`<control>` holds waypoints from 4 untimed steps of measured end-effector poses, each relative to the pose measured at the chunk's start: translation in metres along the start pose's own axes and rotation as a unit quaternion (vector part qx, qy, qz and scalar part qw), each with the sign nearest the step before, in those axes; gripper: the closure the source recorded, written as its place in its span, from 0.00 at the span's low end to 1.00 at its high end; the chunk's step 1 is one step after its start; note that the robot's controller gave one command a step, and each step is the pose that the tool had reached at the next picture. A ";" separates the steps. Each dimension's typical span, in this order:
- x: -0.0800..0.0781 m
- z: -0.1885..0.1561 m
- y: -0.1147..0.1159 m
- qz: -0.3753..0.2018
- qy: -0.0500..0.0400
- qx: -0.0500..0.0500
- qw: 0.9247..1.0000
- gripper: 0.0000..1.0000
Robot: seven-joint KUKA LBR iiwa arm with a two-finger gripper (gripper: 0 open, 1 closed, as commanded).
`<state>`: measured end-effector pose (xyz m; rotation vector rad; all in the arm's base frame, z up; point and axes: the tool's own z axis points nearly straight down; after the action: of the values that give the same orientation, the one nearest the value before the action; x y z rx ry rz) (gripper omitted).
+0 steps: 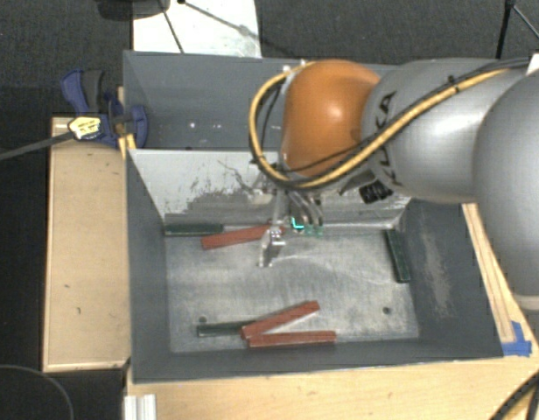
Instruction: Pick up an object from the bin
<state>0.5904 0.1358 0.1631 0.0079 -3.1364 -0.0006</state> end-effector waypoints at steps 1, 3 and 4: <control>-0.002 -0.005 -0.001 0.001 -0.004 -0.001 1.000 0.00; 0.050 0.029 -0.023 -0.088 -0.004 0.001 0.996 0.00; 0.060 0.039 -0.004 -0.166 -0.001 0.000 0.986 0.00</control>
Offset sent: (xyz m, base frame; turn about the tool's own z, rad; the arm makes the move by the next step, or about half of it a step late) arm -0.0656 -0.0348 -0.0306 -0.2265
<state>0.5297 0.1316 0.1249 0.5280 -3.0941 -0.0012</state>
